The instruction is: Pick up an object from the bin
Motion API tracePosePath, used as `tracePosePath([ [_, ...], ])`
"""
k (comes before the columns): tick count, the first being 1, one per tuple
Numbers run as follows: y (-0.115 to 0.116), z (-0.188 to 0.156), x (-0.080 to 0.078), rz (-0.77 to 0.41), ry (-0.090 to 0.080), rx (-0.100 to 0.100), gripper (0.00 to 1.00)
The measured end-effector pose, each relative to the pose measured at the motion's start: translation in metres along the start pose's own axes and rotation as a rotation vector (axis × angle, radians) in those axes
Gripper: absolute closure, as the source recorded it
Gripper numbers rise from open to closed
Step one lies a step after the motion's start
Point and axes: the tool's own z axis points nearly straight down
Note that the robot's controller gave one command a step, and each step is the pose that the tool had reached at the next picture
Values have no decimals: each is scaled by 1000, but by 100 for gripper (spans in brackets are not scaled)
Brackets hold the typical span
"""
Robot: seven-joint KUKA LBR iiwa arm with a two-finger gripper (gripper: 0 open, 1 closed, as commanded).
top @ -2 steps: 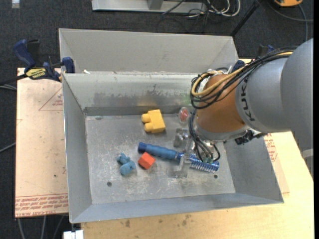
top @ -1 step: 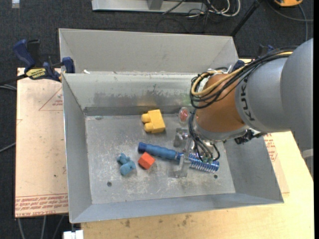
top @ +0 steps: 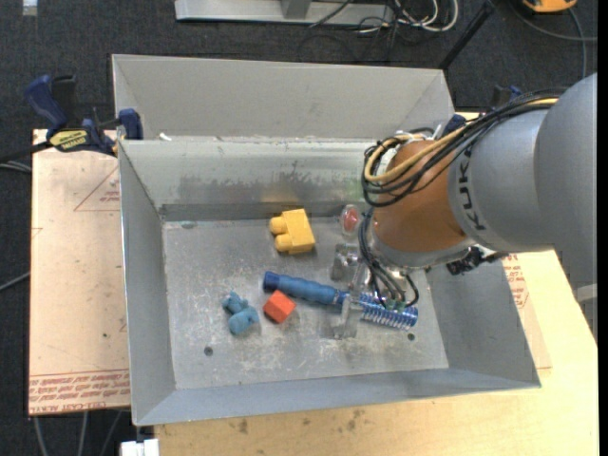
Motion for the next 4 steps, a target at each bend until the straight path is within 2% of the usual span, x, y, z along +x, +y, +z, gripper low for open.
tracePosePath([
  [2,0,0,-1,2,-2,-2,0],
  [3,1,-1,-1,2,-3,-2,100],
  [4,1,-27,-2,1,-4,1,100],
])
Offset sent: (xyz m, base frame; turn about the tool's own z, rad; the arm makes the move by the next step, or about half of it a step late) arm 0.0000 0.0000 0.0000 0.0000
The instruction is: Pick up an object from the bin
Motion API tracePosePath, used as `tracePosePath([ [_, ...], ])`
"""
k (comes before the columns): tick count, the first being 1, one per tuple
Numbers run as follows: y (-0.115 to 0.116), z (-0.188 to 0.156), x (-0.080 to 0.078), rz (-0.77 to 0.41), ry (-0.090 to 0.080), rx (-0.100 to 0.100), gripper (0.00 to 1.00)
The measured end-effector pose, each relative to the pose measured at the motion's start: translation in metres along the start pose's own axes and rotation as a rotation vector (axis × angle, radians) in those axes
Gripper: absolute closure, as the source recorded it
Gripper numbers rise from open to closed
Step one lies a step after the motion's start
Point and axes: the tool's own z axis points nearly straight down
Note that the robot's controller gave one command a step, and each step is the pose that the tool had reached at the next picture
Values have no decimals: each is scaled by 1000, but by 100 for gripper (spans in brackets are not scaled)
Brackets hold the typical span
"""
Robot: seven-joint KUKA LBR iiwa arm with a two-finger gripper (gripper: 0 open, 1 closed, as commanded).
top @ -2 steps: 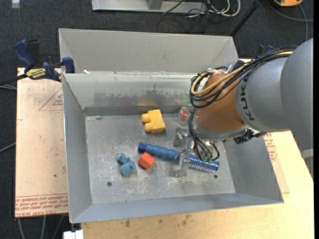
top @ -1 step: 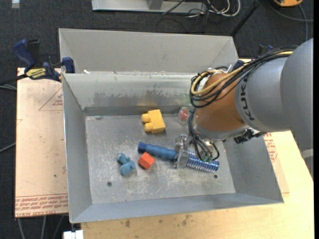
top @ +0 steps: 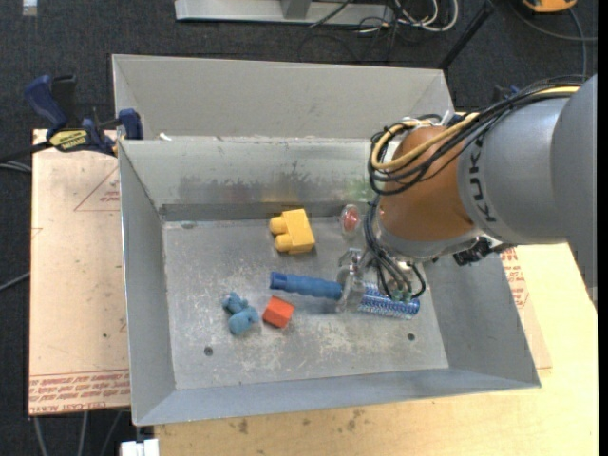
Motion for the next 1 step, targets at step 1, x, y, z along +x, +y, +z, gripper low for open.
tracePosePath([
  [1,0,-52,-1,-1,-3,0,100],
])
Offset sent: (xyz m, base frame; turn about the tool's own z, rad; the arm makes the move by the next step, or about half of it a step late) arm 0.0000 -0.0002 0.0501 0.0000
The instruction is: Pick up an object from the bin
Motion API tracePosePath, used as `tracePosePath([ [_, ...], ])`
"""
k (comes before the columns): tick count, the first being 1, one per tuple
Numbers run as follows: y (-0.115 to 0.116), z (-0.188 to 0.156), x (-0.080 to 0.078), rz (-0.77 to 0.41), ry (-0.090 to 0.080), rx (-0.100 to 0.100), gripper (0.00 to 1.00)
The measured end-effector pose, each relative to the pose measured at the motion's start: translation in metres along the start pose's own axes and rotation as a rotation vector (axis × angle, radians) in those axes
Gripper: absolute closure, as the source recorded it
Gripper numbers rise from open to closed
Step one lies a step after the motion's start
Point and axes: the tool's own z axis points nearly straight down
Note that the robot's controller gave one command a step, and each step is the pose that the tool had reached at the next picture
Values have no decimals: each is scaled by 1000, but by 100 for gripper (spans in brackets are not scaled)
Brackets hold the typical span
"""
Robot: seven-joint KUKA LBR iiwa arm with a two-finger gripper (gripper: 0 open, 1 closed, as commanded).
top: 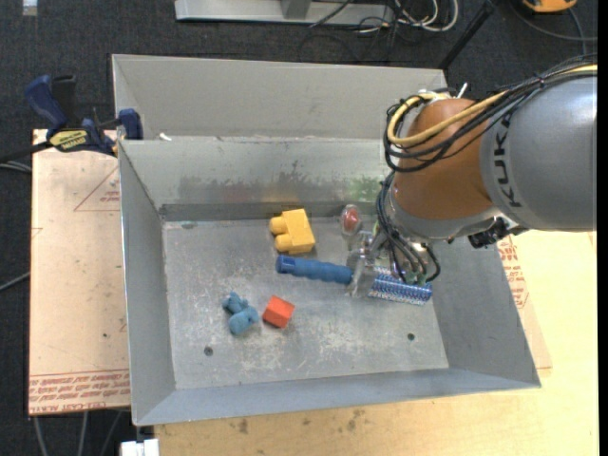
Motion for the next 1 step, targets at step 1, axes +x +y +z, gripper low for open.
tracePosePath([
  [1,1,-35,-1,-2,1,0,100],
])
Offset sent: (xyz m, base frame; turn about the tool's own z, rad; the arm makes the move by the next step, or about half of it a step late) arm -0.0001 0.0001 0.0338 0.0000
